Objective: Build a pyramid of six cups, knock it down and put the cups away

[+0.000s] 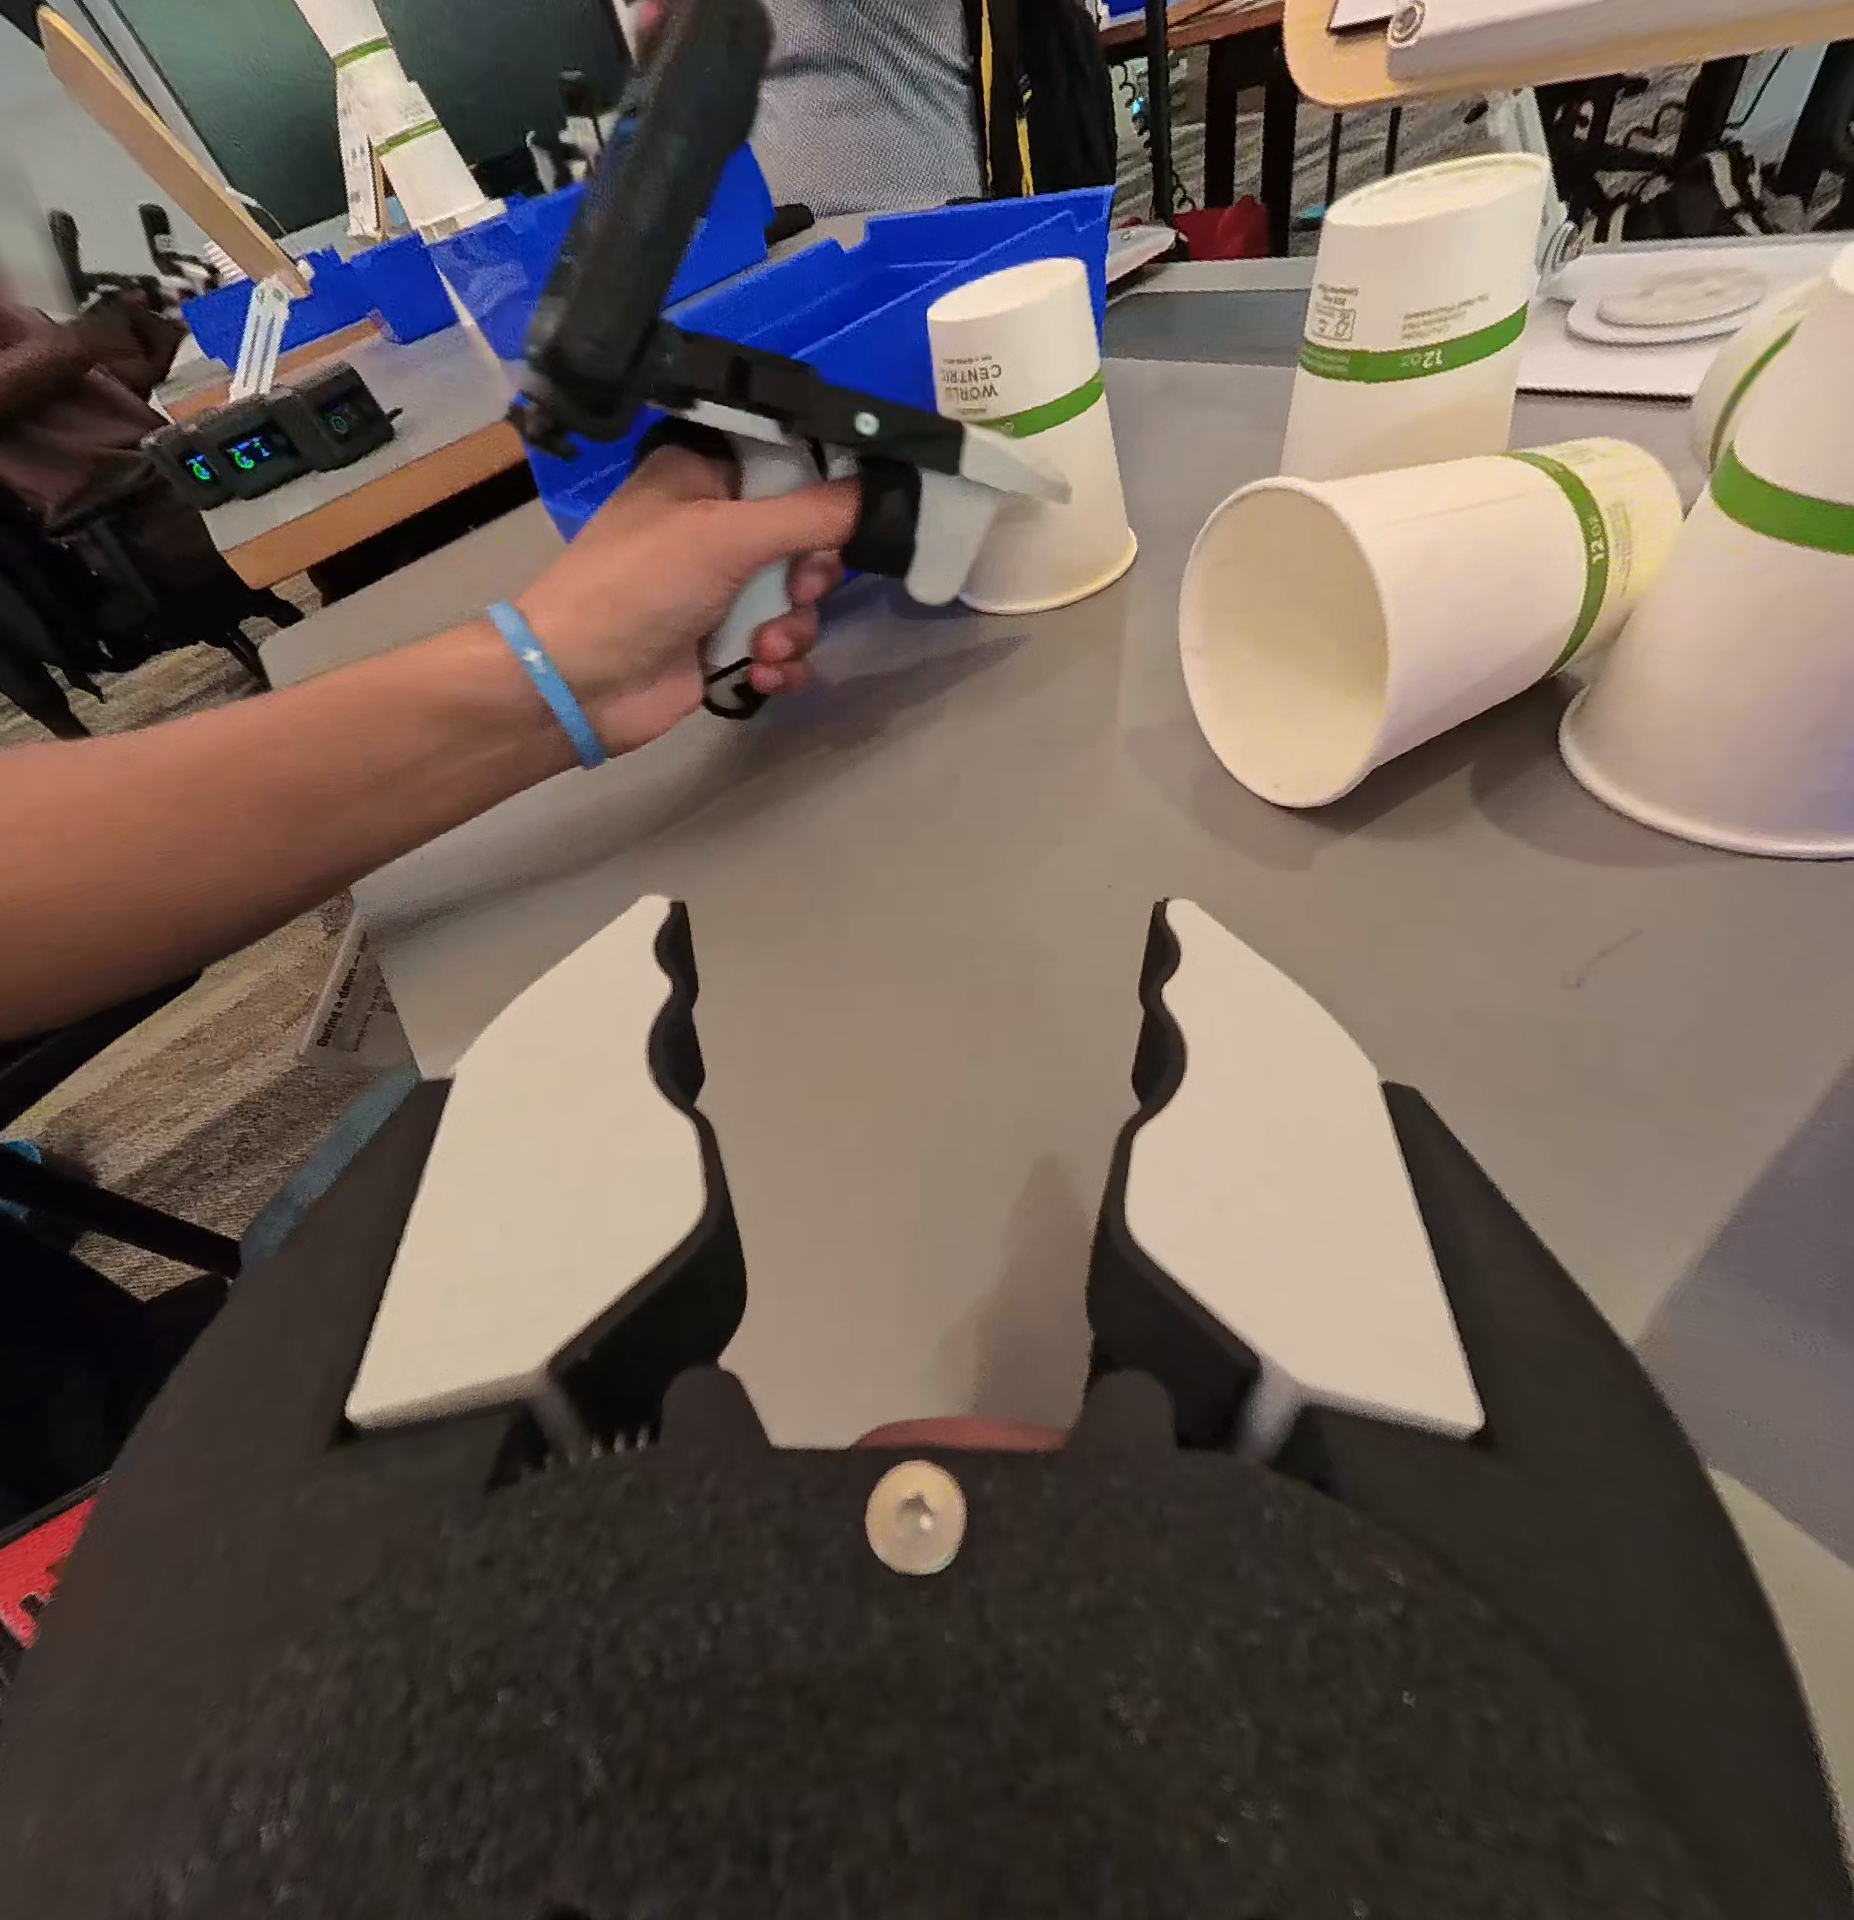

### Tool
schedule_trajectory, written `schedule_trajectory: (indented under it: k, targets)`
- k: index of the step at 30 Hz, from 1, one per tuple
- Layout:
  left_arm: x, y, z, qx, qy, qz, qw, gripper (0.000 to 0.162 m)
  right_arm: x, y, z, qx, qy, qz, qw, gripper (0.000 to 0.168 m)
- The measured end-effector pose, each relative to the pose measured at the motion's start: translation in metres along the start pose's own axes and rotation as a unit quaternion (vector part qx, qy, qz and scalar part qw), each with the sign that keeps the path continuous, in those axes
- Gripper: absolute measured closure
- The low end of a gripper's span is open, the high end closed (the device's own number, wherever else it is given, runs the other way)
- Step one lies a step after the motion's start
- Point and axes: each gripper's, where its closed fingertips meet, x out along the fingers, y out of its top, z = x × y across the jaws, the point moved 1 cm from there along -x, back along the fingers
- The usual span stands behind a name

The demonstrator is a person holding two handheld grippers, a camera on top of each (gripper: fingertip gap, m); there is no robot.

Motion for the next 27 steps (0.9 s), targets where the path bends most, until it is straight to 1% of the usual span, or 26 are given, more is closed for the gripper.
schedule_trajectory:
  k: [5, 6, 8, 10, 13, 16, 18, 19, 21, 22, 24, 27]
  targets:
    - [0.031, -0.018, -0.008, 0.009, 0.018, -0.06, 0.998, 0.058, 0.001, -0.003, -0.001, 0.002, 0.008, -0.007, 1.0, 0.087]
    - [0.033, -0.017, -0.008, 0.018, 0.021, -0.062, 0.998, 0.059, 0.002, -0.005, -0.001, 0.003, 0.009, -0.012, 1.0, 0.088]
    - [0.035, -0.014, -0.008, 0.036, 0.022, -0.057, 0.997, 0.076, 0.003, -0.008, 0.001, 0.006, 0.012, -0.019, 1.0, 0.088]
    - [0.036, -0.014, -0.007, 0.038, 0.02, -0.064, 0.997, 0.077, 0.004, -0.009, 0.001, 0.008, 0.012, -0.022, 1.0, 0.088]
    - [0.029, -0.014, 0.006, 0.044, -0.027, -0.075, 0.996, 0.078, 0.003, -0.009, 0.003, 0.007, 0.013, -0.024, 1.0, 0.088]
    - [0.001, -0.006, 0.026, 0.066, -0.106, -0.086, 0.988, 0.078, 0.002, -0.008, 0.006, 0.007, 0.013, -0.022, 1.0, 0.089]
    - [-0.028, 0.003, 0.042, 0.096, -0.174, -0.092, 0.976, 0.078, 0.002, -0.008, 0.01, 0.01, 0.012, -0.022, 1.0, 0.089]
    - [-0.042, 0.008, 0.044, 0.111, -0.196, -0.094, 0.97, 0.078, 0.001, -0.008, 0.011, 0.012, 0.013, -0.022, 1.0, 0.089]
    - [-0.074, 0.015, 0.054, 0.145, -0.272, -0.114, 0.945, 0.078, 0.001, -0.006, 0.013, 0.017, 0.016, -0.019, 1.0, 0.09]
    - [-0.087, 0.02, 0.054, 0.152, -0.291, -0.119, 0.937, 0.078, 0.001, -0.005, 0.013, 0.018, 0.018, -0.017, 1.0, 0.091]
    - [-0.111, 0.032, 0.055, 0.145, -0.342, -0.12, 0.921, 0.078, 0.0, 0.002, 0.014, 0.01, 0.015, -0.009, 1.0, 0.093]
    - [-0.146, 0.048, 0.067, 0.071, -0.449, -0.11, 0.884, 0.078, 0.0, 0.025, 0.016, -0.036, 0.003, 0.024, 0.999, 0.094]
